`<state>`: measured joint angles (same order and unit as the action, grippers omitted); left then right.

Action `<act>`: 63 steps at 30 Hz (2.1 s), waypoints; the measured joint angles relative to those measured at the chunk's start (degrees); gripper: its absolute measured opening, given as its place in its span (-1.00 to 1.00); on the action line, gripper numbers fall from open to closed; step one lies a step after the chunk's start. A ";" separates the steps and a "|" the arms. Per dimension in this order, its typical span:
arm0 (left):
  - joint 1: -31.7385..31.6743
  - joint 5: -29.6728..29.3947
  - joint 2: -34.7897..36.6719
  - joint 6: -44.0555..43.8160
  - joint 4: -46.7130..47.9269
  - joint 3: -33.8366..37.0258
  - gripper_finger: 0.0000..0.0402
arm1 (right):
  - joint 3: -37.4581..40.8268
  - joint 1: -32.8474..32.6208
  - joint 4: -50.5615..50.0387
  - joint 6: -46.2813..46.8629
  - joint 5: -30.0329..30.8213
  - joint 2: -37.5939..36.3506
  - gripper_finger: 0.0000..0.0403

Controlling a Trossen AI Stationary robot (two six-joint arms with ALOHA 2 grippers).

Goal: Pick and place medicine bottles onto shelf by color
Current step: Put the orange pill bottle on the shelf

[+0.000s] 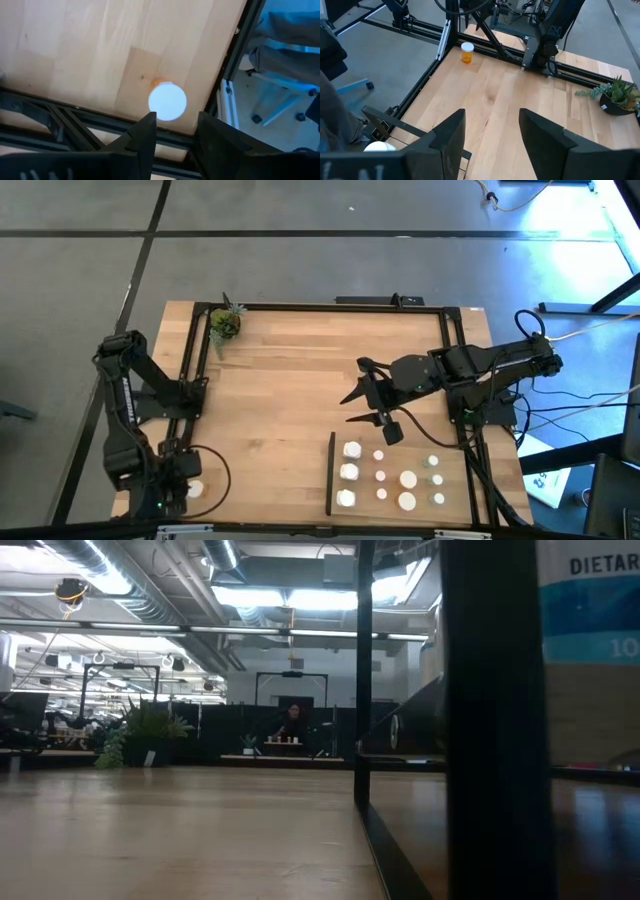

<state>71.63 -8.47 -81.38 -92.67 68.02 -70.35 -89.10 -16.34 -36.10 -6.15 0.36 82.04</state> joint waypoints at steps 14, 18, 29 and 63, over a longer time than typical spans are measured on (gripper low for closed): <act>0.64 -3.47 0.02 -0.04 1.30 0.00 -0.32 | 0.00 0.00 0.02 0.00 0.00 0.00 -0.07; 0.28 -3.69 0.02 -1.21 1.53 0.00 -0.32 | 0.00 0.00 0.02 0.00 0.00 0.00 -0.07; 0.32 -4.00 0.02 -5.11 3.73 0.00 -0.32 | 0.00 0.00 0.02 0.00 0.01 0.00 -0.07; 0.32 0.46 0.02 5.98 -12.40 9.45 0.46 | 0.00 0.00 0.02 0.01 0.02 0.00 -0.07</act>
<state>71.94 -8.01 -81.36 -86.68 55.61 -60.90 -89.10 -16.34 -36.07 -6.14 0.38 82.04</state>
